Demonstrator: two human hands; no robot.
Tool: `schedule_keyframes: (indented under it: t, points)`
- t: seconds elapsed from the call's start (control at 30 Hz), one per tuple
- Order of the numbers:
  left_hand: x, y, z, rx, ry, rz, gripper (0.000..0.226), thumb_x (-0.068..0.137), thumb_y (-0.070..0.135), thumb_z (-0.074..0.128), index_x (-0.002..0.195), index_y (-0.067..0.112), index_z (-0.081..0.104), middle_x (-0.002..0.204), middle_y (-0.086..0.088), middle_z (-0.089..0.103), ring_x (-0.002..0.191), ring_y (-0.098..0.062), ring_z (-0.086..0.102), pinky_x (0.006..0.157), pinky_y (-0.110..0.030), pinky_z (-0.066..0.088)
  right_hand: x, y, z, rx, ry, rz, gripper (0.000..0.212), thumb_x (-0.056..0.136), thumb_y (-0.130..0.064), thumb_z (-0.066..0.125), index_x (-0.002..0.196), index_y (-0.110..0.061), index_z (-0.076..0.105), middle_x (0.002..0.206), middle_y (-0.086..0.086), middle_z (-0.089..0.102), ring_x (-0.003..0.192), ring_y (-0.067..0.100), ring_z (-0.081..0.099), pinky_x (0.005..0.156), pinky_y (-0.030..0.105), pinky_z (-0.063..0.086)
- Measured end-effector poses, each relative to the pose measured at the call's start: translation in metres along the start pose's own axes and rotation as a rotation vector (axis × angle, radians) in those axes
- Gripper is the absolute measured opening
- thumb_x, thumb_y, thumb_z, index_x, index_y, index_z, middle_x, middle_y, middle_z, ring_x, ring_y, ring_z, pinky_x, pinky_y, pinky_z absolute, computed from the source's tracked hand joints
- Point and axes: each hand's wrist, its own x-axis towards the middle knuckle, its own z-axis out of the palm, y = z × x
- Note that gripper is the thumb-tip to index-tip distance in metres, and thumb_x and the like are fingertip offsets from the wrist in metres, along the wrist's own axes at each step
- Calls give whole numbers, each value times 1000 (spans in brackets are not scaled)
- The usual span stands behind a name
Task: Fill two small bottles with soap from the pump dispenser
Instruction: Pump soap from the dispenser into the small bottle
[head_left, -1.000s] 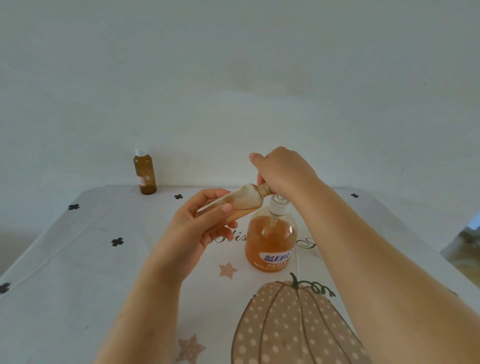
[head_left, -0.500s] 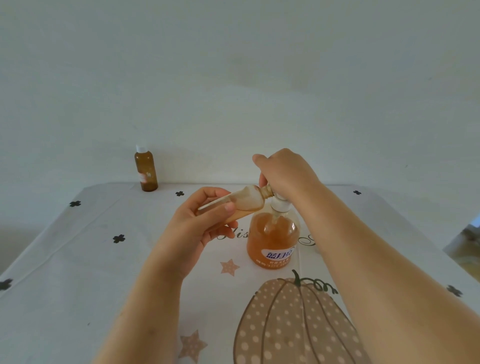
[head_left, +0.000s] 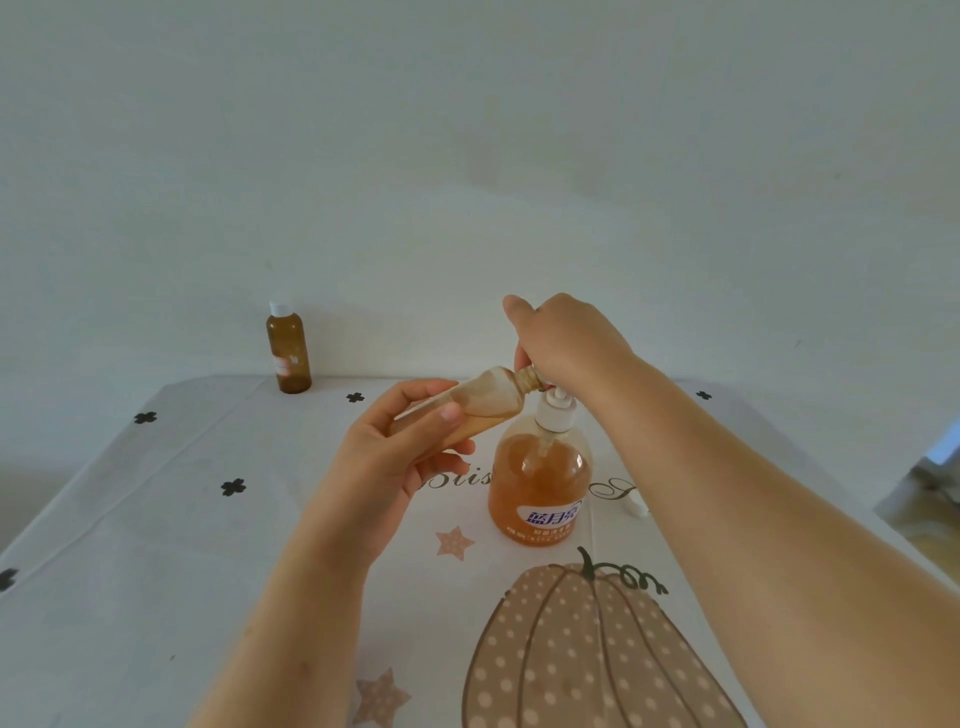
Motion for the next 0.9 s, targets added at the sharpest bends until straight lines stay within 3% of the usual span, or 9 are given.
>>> schedule_keyframes:
  t: [0.17, 0.37, 0.63, 0.9]
  points:
    - [1, 0, 0, 10, -9, -5, 31, 80, 21, 78, 107, 11, 68, 95, -9, 74, 75, -20, 69, 62, -25, 56, 1, 2, 3, 21, 22, -13, 68, 104, -48, 27, 90, -3, 76, 69, 8, 66, 61, 24, 60, 69, 33, 51]
    - [5, -2, -3, -2, -6, -14, 27, 77, 18, 78, 101, 10, 68, 88, -9, 73, 69, -21, 67, 59, -26, 56, 4, 11, 10, 32, 54, -14, 65, 104, -48, 28, 87, -5, 74, 75, 8, 67, 68, 24, 61, 61, 32, 43]
    - [5, -4, -6, 10, -20, -21, 27, 75, 19, 74, 101, 11, 68, 90, -10, 72, 71, -22, 68, 61, -26, 56, 3, 12, 12, 73, 60, 7, 60, 103, -44, 31, 89, -4, 73, 70, 6, 64, 69, 24, 61, 63, 32, 44]
    - [2, 0, -3, 1, -29, -30, 32, 75, 23, 79, 103, 12, 69, 94, -10, 73, 75, -22, 68, 63, -27, 56, -2, 7, 3, 85, 37, 16, 59, 104, -45, 33, 89, -4, 74, 57, 0, 58, 57, 21, 57, 61, 31, 43]
